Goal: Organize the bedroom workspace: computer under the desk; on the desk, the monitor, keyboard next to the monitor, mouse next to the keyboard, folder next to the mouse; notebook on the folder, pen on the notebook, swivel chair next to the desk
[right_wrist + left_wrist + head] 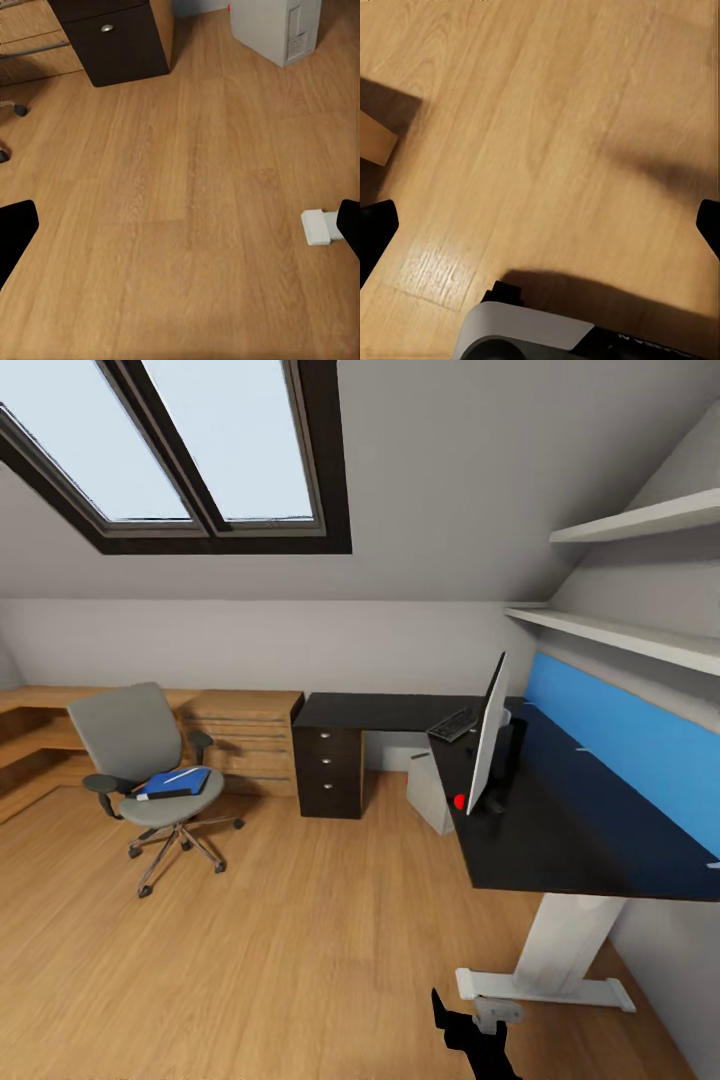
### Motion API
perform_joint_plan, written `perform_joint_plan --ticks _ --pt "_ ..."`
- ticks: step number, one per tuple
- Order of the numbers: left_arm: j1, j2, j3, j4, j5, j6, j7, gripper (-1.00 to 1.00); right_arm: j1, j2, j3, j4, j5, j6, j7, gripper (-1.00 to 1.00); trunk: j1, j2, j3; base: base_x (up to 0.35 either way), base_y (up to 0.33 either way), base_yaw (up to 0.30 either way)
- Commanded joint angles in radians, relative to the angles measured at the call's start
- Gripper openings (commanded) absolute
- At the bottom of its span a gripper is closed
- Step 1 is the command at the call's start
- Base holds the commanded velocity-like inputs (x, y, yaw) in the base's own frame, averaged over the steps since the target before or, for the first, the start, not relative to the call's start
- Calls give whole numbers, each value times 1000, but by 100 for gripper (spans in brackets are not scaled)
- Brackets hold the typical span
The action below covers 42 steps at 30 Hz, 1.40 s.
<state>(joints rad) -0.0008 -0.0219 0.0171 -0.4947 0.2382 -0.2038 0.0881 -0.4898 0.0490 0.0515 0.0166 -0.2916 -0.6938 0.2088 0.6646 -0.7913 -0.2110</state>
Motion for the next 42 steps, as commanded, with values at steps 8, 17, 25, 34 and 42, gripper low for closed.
perform_joint_plan --ticks 8,17,25,34,42 --pt "0 1 5 -1 5 -2 2 100 -1 0 5 2 -10 -6 6 100 -31 55 35 -4 -8 0" --pt "0 2 39 -2 6 4 3 100 -1 0 5 2 -9 -4 6 100 -65 118 77 0 0 0" --pt "0 -2 42 -1 3 6 2 100 -1 0 5 2 -9 -4 6 100 -96 174 113 -156 -237 0" --pt "0 -2 42 -1 3 7 2 100 -1 0 5 2 -9 -3 6 100 -130 237 142 -145 -315 0" --pt "0 -2 43 -1 3 6 3 100 -1 2 6 2 -8 1 6 100 -161 293 167 -101 -325 0"
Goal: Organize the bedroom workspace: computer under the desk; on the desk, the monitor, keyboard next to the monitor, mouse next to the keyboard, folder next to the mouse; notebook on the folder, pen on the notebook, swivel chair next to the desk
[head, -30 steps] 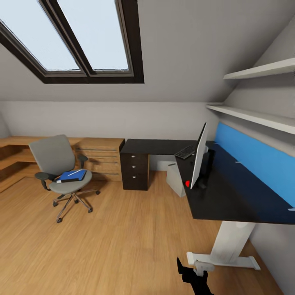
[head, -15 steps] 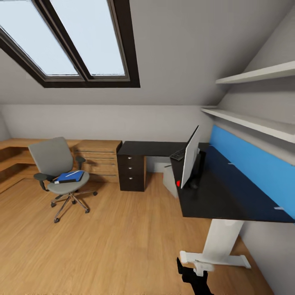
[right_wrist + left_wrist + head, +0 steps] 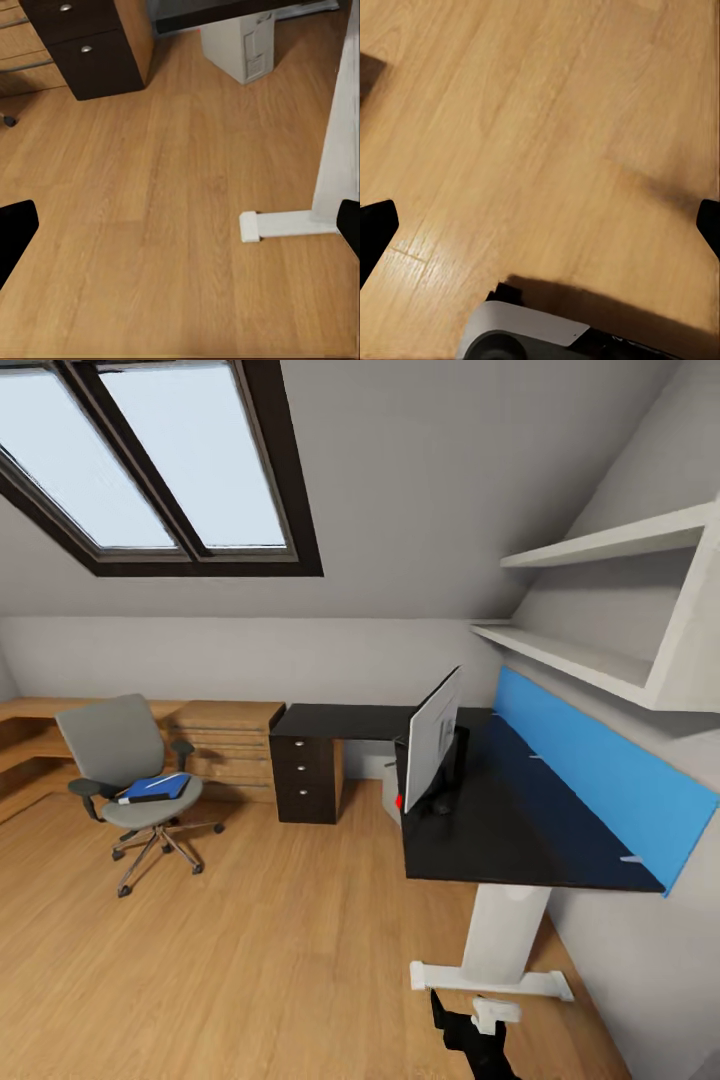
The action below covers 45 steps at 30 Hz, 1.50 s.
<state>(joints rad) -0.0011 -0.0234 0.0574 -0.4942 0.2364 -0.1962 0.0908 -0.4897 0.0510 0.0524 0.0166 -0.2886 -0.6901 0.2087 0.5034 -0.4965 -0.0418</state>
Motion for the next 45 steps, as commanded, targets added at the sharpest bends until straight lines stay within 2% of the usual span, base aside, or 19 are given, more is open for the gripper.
perform_joint_plan --ticks 1,14,29,33,35,38,40,43,45 --pt "0 -1 2 -1 5 -2 0 100 -1 0 5 2 -11 -3 6 100 -4 5 1 -94 -327 0" --pt "0 -1 2 -1 6 -2 0 100 -1 3 5 2 -14 -3 5 100 -53 96 42 -38 -304 0" --pt "0 -1 0 -2 3 -7 -5 100 -1 2 1 -11 -22 -7 3 100 -53 96 42 59 -89 0" --pt "0 -1 -1 -3 3 -6 -9 100 -2 1 0 -95 -23 0 -14 100 -53 96 42 3 -3 0" --pt "0 -1 -3 -7 2 -6 -9 100 -2 1 0 -154 -21 22 -53 100 -53 96 42 0 0 0" --pt "0 2 -4 -56 2 -5 -10 100 -2 -1 2 -253 -16 104 -135 100 -53 96 42 0 0 0" --pt "1 2 -4 -140 2 1 -10 100 -2 -5 4 -360 -13 201 -193 100 -53 96 42 0 0 0" --pt "1 2 -3 -233 2 25 -10 100 -2 -9 5 -492 -11 328 -233 100 -53 96 42 0 0 0" --pt "1 1 -3 -291 2 64 -9 100 -2 -13 5 -584 -9 424 -253 100 -53 96 42 0 0 0"
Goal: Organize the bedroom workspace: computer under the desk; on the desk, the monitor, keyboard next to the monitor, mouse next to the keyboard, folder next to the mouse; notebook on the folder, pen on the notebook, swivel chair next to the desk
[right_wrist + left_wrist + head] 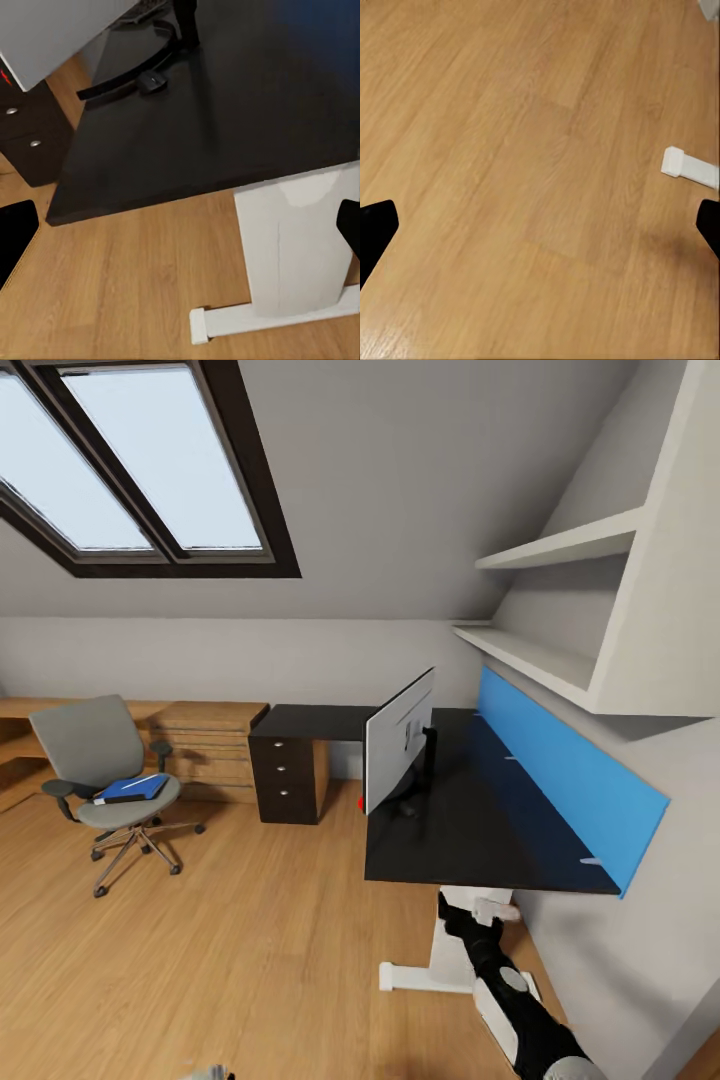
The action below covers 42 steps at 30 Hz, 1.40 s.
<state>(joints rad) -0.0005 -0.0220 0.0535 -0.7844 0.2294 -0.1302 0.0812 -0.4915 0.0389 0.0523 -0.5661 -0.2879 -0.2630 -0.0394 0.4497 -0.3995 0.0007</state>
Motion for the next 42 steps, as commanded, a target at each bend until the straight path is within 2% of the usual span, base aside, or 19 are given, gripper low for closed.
perform_joint_plan --ticks 1,3,4,7,9,10,11,14,15,16,19,22,27,29,34,42 --pt "0 -1 0 -55 9 58 1 100 0 -5 6 -86 -4 98 -26 100 0 -1 0 0 0 0" --pt "0 -2 0 -113 10 134 1 100 0 -6 6 -159 5 198 -53 100 0 -1 0 0 0 0" --pt "-1 -4 0 -182 10 216 3 100 0 -8 6 -218 17 291 -86 100 0 -1 0 0 0 0" --pt "-1 -9 0 -292 12 337 6 100 -1 -8 6 -284 36 406 -132 100 0 -1 0 0 0 0" --pt "-4 -22 -1 -429 12 475 8 100 -6 -7 9 -326 60 502 -162 100 0 -1 0 0 0 0" --pt "-8 -27 -1 -459 12 505 9 100 -10 -6 10 -329 67 516 -165 100 0 -1 0 0 0 0" --pt "-30 -38 -1 -509 12 564 10 100 -21 -5 12 -329 78 538 -170 100 0 -1 0 0 0 0" --pt "-102 -68 -1 -560 11 674 24 100 -57 -5 16 -311 92 560 -166 100 0 -1 0 0 0 0" --pt "-170 -92 0 -556 13 757 68 100 -97 -6 17 -231 101 557 -147 100 0 -1 0 0 0 0" --pt "-189 -97 2 -544 16 778 81 100 -117 -6 18 -170 107 540 -141 100 0 -1 0 0 0 0" --pt "-205 -103 3 -519 16 795 94 100 -149 -4 20 -69 123 488 -135 100 0 -1 0 0 0 0" --pt "-217 -106 2 -498 15 803 102 100 -199 -2 22 66 173 412 -117 100 0 -1 0 0 0 0" --pt "-221 -105 2 -485 15 798 108 100 -217 3 30 110 200 385 -107 100 0 -1 0 42 0 0" --pt "-222 -104 3 -483 15 797 109 100 -219 13 39 115 208 375 -111 100 0 -1 0 215 0 0" --pt "-222 -104 3 -483 15 796 112 100 -220 25 38 120 208 314 -118 100 0 -1 0 285 0 0" --pt "-222 -104 5 -483 13 797 113 100 -220 20 42 155 217 258 -111 100 0 -1 0 323 41 0"
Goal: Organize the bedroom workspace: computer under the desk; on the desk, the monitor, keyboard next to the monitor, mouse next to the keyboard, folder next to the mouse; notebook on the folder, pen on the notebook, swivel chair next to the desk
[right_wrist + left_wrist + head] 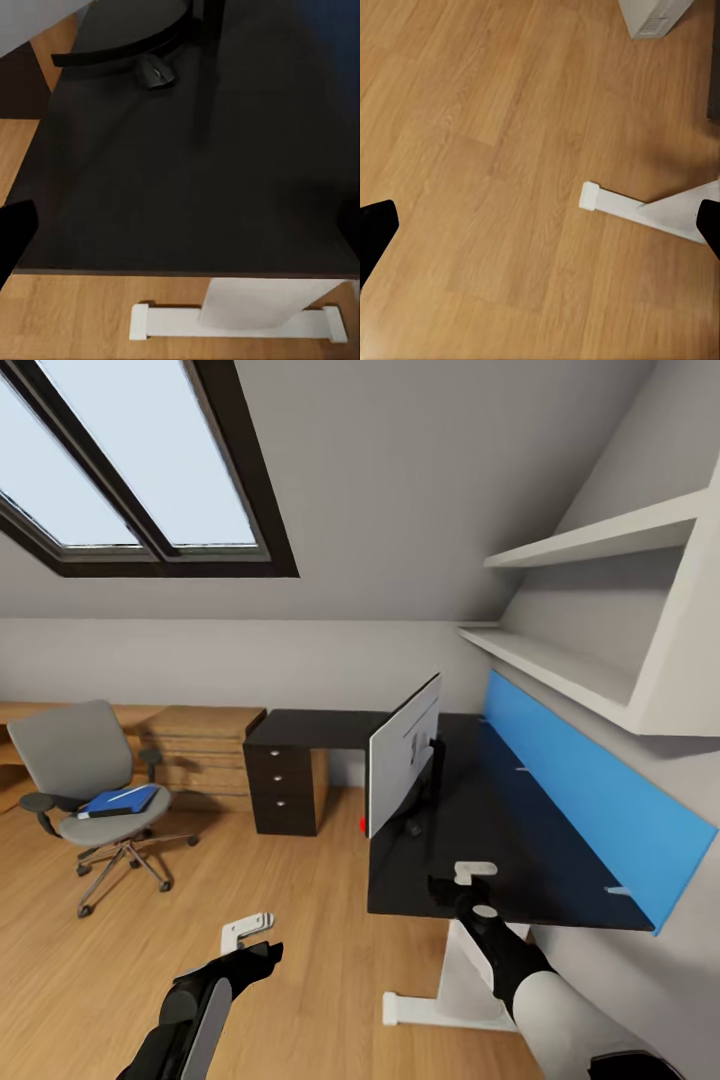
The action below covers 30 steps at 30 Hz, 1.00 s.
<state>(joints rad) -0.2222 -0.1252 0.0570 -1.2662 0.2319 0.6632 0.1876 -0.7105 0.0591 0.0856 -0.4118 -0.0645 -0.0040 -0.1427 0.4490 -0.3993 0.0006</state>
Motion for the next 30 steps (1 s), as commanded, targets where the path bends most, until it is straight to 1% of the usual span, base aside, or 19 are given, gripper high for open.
perform_joint_plan --ticks 1,5,13,15,16,18,21,25,28,30 --pt "0 -1 1 -1 11 4 7 100 0 -1 9 4 -6 -8 -7 100 1 -1 0 329 48 0" --pt "0 -1 1 -1 10 4 7 100 0 -1 9 14 -5 -38 -6 100 1 -1 0 329 24 0" --pt "0 1 3 -1 10 4 8 100 1 -1 13 19 -1 -47 -2 100 1 -1 0 330 4 0" --pt "0 1 3 -1 10 4 7 100 0 -1 18 23 8 -48 -2 100 1 -1 0 330 1 0" --pt "0 1 3 -1 10 4 7 100 0 -1 21 37 28 -49 -2 100 1 -1 0 329 0 0" --pt "0 1 3 -1 9 4 7 100 0 -1 23 49 43 -50 -2 100 1 -1 0 330 0 0" --pt "0 1 3 -1 9 4 7 100 1 -1 24 65 55 -49 -2 100 1 -1 0 329 0 0" --pt "0 2 4 -1 10 4 6 100 0 -1 23 96 62 -47 -2 100 1 -1 0 279 0 0" --pt "0 2 4 -1 10 4 5 100 0 0 23 103 62 -46 -2 100 1 -1 0 130 0 0" --pt "0 1 6 -18 14 8 3 100 0 0 25 111 63 -41 1 100 1 -1 0 24 0 0"
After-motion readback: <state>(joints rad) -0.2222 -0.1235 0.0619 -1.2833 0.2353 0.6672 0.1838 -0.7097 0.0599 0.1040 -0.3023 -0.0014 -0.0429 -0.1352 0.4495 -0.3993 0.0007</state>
